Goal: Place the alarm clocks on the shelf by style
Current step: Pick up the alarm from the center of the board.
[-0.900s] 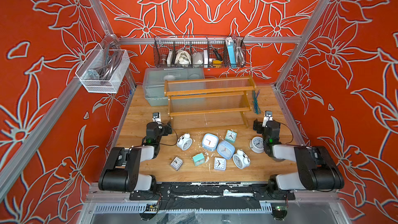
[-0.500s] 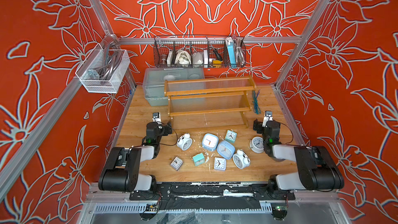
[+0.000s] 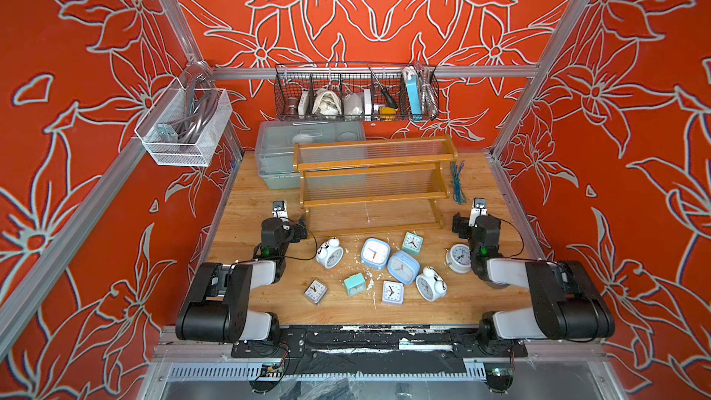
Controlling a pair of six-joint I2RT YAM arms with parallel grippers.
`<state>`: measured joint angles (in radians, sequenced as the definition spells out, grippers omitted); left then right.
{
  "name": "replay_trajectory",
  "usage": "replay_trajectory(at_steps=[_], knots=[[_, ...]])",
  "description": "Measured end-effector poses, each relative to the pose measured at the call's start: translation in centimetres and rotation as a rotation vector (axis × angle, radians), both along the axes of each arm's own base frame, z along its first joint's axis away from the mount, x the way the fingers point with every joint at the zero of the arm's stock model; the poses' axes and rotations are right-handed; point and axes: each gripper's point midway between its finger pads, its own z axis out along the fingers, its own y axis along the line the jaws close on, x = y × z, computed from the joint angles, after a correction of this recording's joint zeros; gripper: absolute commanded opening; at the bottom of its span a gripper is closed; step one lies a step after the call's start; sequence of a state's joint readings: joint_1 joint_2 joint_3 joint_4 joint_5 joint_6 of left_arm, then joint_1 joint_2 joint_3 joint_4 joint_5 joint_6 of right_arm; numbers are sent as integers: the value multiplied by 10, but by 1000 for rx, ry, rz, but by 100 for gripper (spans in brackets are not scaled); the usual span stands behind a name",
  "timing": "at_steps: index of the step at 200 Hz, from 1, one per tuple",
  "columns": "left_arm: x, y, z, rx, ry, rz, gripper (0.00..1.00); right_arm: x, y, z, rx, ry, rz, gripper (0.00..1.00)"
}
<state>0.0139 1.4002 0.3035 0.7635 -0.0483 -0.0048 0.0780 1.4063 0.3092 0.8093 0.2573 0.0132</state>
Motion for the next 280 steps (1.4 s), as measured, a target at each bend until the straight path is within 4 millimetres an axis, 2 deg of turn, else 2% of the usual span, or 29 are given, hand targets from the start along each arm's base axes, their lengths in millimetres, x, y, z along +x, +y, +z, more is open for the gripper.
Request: replay_trajectory(at_steps=[86,131,154,174,192,221,250,280], knots=[[-3,0,2,-1,21,-2,99,-4,2,4,-1,17,13,99],[-11,-1,49,-18,-64,-37,99,0,16,44,26,-3,84,99],[-9,1,64,-38,-58,-65,99,-6,35,52,42,30,153,100],[-12,1,65,-43,-20,-109,98,-14,53,62,51,58,219,99],[-17,-5,66,-42,33,-177,98,-24,69,75,64,62,286,100],[-23,-21,81,-22,84,-331,97,-41,97,96,88,62,397,99],[-40,-41,90,-4,138,-503,96,-60,138,96,114,124,552,99],[-68,-62,83,-9,224,-665,95,-84,181,94,143,210,711,99]])
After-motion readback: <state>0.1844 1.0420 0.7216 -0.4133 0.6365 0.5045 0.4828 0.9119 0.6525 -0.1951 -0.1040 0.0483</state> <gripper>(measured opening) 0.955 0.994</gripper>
